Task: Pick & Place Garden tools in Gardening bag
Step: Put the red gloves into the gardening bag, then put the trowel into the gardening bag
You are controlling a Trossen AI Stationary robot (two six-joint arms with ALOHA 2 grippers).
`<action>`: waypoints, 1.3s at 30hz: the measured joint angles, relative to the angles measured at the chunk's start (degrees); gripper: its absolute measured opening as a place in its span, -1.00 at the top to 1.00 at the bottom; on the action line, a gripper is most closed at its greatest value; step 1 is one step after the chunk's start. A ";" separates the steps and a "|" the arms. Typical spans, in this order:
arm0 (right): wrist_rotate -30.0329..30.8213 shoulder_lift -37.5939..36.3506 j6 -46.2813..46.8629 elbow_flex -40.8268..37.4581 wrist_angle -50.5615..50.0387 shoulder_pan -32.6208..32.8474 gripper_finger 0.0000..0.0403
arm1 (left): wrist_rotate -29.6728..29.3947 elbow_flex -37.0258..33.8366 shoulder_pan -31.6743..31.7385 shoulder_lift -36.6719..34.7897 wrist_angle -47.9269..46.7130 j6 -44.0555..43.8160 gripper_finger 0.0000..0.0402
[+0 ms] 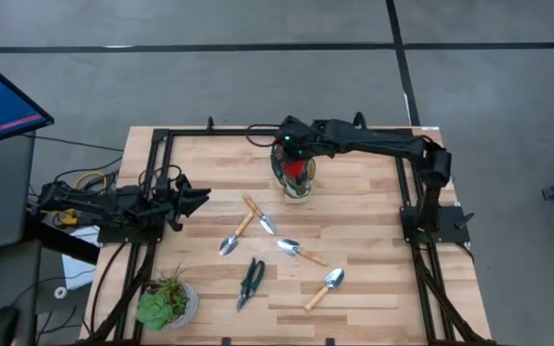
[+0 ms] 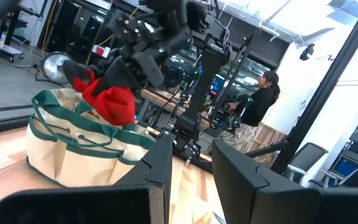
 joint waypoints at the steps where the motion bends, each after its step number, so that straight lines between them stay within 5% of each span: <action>1: 1.07 0.24 -0.16 0.01 -0.43 0.14 0.76 | 0.01 0.00 0.00 0.02 0.00 0.00 0.64; 9: 1.37 0.60 -0.39 0.04 -1.28 0.25 0.57 | -0.01 0.00 0.00 0.13 0.11 0.00 0.64; 22: -0.24 0.57 1.95 0.02 -2.82 0.10 -0.34 | -0.01 0.00 0.00 0.13 0.45 0.00 0.64; 32: -7.88 -4.50 1.75 0.02 -5.67 0.51 -0.40 | -0.01 0.00 0.00 0.13 1.50 -0.02 0.64; 39: -6.27 -15.92 2.32 0.12 -14.13 4.37 -0.40 | 0.01 0.00 0.00 0.69 4.38 -1.45 0.64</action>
